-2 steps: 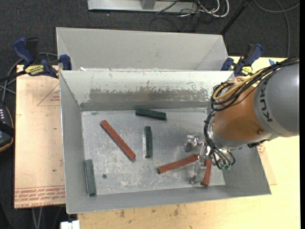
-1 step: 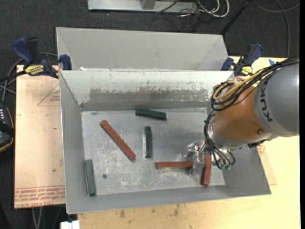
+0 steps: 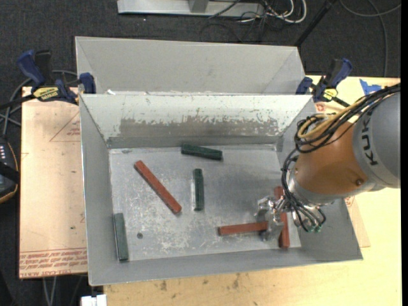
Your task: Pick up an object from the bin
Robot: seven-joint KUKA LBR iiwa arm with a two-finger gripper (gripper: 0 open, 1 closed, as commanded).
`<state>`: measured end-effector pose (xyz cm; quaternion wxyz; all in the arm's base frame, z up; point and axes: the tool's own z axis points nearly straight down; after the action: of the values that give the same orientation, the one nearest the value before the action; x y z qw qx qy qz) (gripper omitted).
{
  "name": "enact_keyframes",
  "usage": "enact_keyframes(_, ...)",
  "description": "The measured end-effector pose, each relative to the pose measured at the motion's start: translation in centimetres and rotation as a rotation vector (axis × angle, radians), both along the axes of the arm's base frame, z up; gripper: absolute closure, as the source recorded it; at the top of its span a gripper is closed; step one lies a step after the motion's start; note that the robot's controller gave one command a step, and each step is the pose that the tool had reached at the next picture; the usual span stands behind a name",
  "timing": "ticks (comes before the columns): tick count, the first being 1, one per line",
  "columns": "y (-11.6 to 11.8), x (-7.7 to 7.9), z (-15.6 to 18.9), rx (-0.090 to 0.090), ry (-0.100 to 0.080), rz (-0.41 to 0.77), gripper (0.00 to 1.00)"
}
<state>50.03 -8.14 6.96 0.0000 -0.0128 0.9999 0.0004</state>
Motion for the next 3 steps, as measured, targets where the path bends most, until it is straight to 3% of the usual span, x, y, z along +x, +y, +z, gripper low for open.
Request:
enact_keyframes(1,-0.3,0.0,19.4,-0.003,-0.012,0.111,1.0)
enact_keyframes(2,-0.3,-0.1,18.9,0.0,-0.004,0.11,0.0)
enact_keyframes(3,8.1,4.3,6.5,0.003,0.005,0.082,0.0)
